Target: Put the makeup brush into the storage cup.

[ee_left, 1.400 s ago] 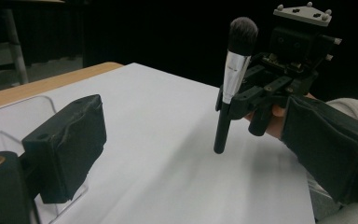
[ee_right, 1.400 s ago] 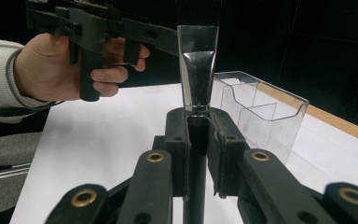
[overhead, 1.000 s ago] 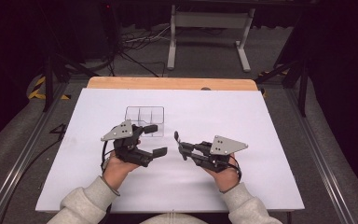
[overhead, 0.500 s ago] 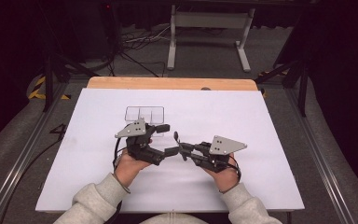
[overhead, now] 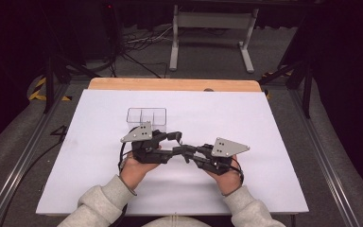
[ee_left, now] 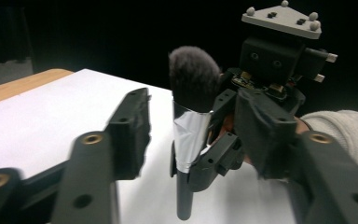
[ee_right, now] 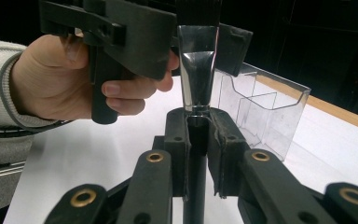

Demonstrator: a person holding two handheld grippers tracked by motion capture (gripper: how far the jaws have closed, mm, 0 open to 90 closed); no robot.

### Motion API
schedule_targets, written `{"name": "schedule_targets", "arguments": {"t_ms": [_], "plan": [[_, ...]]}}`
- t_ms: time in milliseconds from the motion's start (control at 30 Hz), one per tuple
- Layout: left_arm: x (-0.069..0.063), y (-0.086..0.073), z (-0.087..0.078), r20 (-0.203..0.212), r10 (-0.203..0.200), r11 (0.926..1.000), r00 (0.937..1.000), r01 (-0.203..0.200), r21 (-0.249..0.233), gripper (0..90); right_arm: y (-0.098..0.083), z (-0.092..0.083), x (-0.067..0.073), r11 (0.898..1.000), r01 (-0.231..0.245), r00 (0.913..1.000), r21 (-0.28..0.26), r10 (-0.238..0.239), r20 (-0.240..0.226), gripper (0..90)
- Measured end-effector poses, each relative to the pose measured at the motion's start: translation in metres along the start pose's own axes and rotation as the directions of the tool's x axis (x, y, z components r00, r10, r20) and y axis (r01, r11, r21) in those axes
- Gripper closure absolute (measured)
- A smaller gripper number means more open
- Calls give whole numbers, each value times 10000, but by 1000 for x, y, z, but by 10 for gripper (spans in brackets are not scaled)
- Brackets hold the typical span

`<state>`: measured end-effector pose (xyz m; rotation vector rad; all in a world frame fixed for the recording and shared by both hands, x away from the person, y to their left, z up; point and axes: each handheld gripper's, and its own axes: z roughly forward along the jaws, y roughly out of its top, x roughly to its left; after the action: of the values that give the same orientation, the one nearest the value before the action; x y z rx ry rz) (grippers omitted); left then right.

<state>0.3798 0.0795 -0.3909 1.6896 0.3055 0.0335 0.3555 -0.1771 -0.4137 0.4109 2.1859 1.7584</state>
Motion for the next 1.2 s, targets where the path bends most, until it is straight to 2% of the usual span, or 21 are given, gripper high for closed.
{"name": "schedule_targets", "arguments": {"t_ms": [33,133,433,733,1033,1200], "plan": [[0,0,1,37,0,10000,10000,0,49,508,0,0,0,10000,-23,10000,-7,23,13,794],[-1,-1,2,57,4,9998,10000,-5,180,597,0,-1,0,10000,-38,10000,-2,38,55,794],[0,-2,0,-267,-245,9992,9993,253,293,731,-1,0,0,10000,-10,10000,4,10,6,793],[-2,0,1,-474,-242,9988,9986,262,421,746,-1,0,0,10000,-69,10000,-12,69,18,792],[-4,3,1,-436,-453,9977,9980,474,478,754,1,-1,1,10000,-52,10000,-34,52,3,766],[-5,7,0,-462,-295,9982,9985,318,508,759,3,-1,1,10000,-9,10000,-55,9,-1,744]]}}
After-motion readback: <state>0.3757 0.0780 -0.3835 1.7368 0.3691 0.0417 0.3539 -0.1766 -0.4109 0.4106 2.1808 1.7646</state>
